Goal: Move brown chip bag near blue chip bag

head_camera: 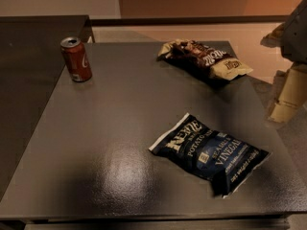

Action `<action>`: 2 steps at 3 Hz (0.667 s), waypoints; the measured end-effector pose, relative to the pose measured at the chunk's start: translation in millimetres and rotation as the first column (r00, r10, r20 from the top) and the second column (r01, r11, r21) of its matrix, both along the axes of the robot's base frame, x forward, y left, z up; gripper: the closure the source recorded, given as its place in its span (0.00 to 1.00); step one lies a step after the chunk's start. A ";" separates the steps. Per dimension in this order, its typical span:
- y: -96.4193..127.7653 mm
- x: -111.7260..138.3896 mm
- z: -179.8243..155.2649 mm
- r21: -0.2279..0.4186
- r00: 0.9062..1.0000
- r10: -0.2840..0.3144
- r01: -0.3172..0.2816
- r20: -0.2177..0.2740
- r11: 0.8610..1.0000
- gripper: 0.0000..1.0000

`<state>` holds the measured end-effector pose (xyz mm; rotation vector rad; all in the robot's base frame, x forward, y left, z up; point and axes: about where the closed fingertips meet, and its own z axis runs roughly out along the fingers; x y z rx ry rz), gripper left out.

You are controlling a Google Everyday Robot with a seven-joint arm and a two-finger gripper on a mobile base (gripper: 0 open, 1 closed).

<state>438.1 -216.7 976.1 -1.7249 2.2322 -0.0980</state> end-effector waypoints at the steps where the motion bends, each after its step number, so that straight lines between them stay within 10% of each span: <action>1: 0.0 0.0 0.0 0.000 1.000 0.000 0.000 0.000 1.000 0.00; 2: -0.7 2.9 -0.3 0.009 1.000 -0.018 0.018 -0.020 1.000 0.00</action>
Offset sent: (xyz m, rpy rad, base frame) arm 0.0049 -0.0034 -0.0059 0.0192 0.0744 -0.0407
